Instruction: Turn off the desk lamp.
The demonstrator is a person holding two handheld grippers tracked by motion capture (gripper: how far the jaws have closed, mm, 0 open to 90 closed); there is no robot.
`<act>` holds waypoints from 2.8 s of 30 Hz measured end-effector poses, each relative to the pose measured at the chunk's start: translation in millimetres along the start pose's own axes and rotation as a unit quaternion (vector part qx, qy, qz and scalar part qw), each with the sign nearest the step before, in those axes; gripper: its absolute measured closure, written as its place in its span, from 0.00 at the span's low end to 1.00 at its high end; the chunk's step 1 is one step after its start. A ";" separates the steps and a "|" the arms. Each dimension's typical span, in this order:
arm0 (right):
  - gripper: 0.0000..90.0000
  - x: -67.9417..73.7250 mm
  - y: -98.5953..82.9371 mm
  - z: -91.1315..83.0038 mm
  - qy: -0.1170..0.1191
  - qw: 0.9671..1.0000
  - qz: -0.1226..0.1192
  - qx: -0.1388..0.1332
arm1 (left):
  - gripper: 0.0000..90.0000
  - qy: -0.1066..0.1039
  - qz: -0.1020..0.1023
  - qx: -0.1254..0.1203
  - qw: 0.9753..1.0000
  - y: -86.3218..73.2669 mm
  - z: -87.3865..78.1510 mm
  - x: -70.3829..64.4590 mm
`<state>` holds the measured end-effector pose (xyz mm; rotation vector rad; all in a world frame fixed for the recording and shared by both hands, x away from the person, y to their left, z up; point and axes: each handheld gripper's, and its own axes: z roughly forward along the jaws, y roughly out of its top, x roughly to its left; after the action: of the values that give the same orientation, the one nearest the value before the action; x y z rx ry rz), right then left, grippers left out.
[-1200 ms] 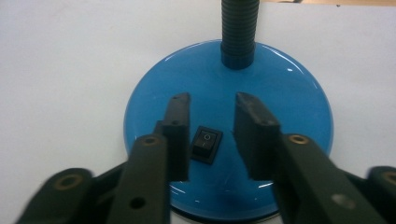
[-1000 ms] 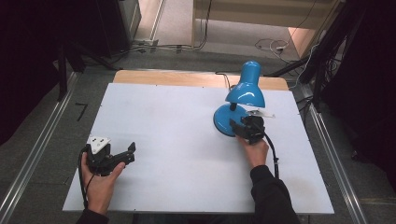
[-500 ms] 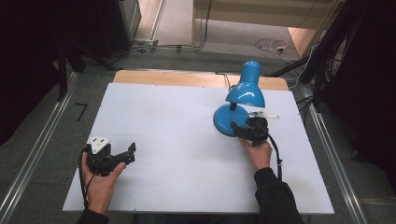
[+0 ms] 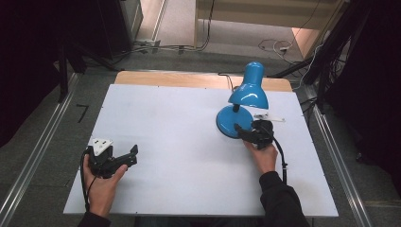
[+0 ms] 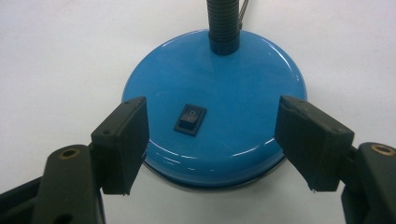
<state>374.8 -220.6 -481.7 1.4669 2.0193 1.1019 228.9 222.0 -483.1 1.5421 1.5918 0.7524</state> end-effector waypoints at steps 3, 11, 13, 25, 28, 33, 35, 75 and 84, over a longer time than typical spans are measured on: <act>0.27 -1.6 -1.5 -1.6 -0.001 1.000 0.001 0.000 | 0.06 0.000 0.000 0.001 1.000 -0.2 0.2 0.2; 0.26 -8.4 -4.4 -9.1 -0.006 1.000 0.003 -0.002 | 0.06 0.001 0.001 0.002 1.000 -0.4 0.3 0.2; 0.26 -10.8 -5.4 -11.4 -0.005 1.000 0.004 -0.003 | 0.06 0.000 0.000 0.001 1.000 -0.4 0.3 0.0; 0.25 -18.9 -11.8 -24.3 -0.009 1.000 0.000 -0.007 | 0.06 0.001 0.000 0.002 1.000 -0.6 0.4 -0.3; 0.25 -20.5 -13.1 -27.6 -0.010 1.000 -0.002 -0.008 | 0.06 0.001 0.001 0.003 1.000 -0.7 0.4 -0.5; 0.25 -23.2 -16.4 -32.8 -0.006 1.000 0.001 -0.011 | 0.06 0.000 0.001 0.003 1.000 -0.8 0.1 -0.3; 0.25 -23.9 -18.2 -35.1 -0.007 1.000 0.000 -0.010 | 0.06 0.001 0.001 0.002 1.000 -0.9 0.1 -0.3; 0.23 -48.0 -41.1 -64.3 -0.018 1.000 0.004 -0.019 | 0.06 0.003 0.003 0.005 1.000 -2.3 -0.1 -0.2; 0.23 -53.4 -45.0 -70.5 -0.018 1.000 0.004 -0.018 | 0.06 0.005 0.000 0.006 1.000 -2.5 -0.7 2.2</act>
<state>316.8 -301.1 -481.0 1.4674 1.9598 1.1021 227.0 224.0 -485.1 1.5491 1.6051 0.7526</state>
